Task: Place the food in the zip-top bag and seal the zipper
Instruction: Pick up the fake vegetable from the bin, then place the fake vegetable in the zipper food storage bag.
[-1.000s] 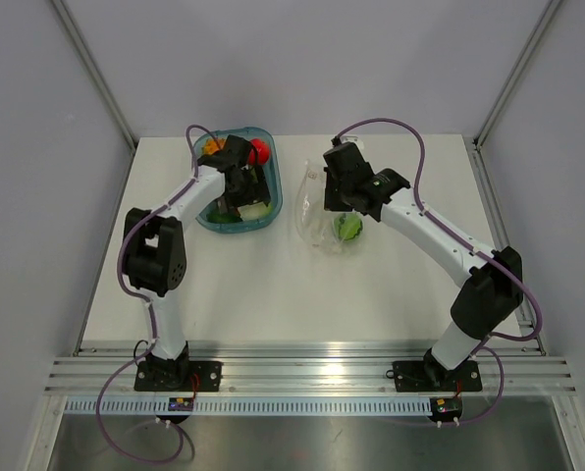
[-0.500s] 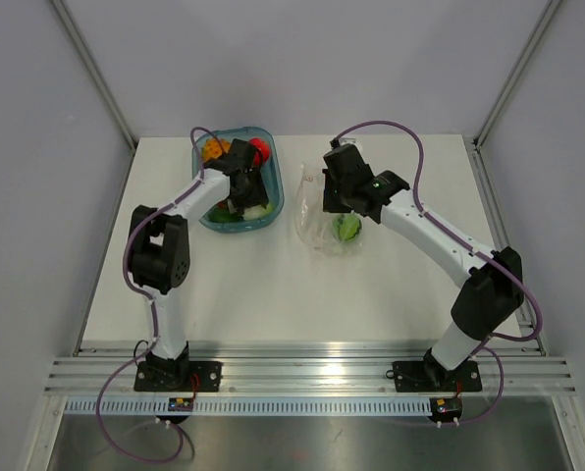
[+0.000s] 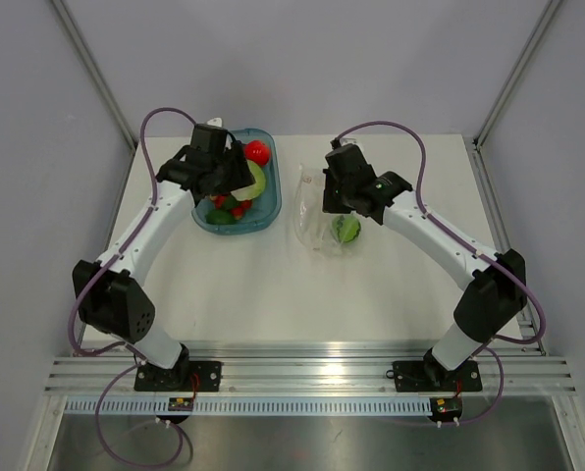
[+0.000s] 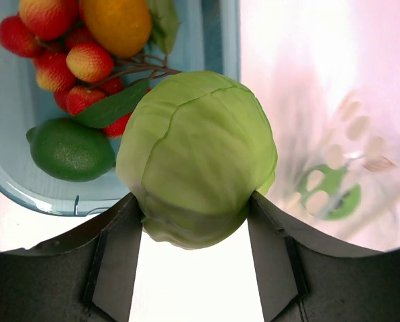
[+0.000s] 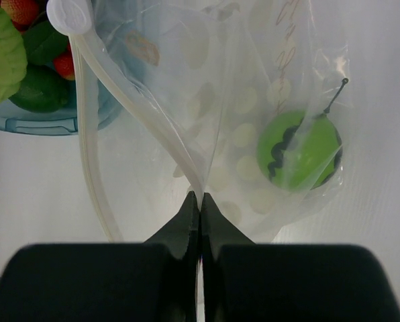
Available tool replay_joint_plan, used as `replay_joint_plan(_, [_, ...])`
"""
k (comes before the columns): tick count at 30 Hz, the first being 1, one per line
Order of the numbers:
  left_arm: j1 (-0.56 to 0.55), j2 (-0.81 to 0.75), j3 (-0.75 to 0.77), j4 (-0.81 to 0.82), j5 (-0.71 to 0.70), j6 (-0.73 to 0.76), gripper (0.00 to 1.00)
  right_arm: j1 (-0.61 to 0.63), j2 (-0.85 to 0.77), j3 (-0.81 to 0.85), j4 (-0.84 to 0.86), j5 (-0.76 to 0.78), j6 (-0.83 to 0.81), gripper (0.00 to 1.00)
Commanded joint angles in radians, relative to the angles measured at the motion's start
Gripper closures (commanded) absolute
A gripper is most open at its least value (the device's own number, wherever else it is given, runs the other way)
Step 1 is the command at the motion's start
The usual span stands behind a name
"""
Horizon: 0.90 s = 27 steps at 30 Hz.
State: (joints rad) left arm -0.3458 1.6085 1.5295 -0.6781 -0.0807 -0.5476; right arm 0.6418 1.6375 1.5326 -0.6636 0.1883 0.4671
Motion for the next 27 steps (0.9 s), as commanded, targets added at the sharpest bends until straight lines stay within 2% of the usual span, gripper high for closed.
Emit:
replay_joint_plan(1, [-0.004,-0.079,0.014,0.037,0.123,0.060,0.53,-0.004,-0.033,-0.003,0.041,-0.027,0.015,1.00])
replay_joint_plan(4, [-0.004,-0.139,-0.018,0.057,0.280,0.077,0.53,-0.004,-0.025,0.004,0.044,-0.033,0.018,1.00])
replay_joint_plan(6, [-0.004,-0.180,-0.093,0.103,0.407,0.051,0.53,-0.005,-0.016,0.006,0.047,-0.041,0.019,1.00])
replay_joint_plan(11, [-0.016,-0.255,-0.172,0.206,0.582,-0.021,0.53,-0.004,0.005,0.012,0.065,-0.062,0.038,1.00])
replay_joint_plan(18, [-0.062,-0.317,-0.250,0.311,0.680,-0.092,0.53,-0.004,0.010,0.009,0.075,-0.085,0.053,1.00])
replay_joint_plan(27, [-0.108,-0.205,-0.302,0.357,0.608,-0.110,0.54,-0.005,-0.019,0.003,0.082,-0.122,0.067,1.00])
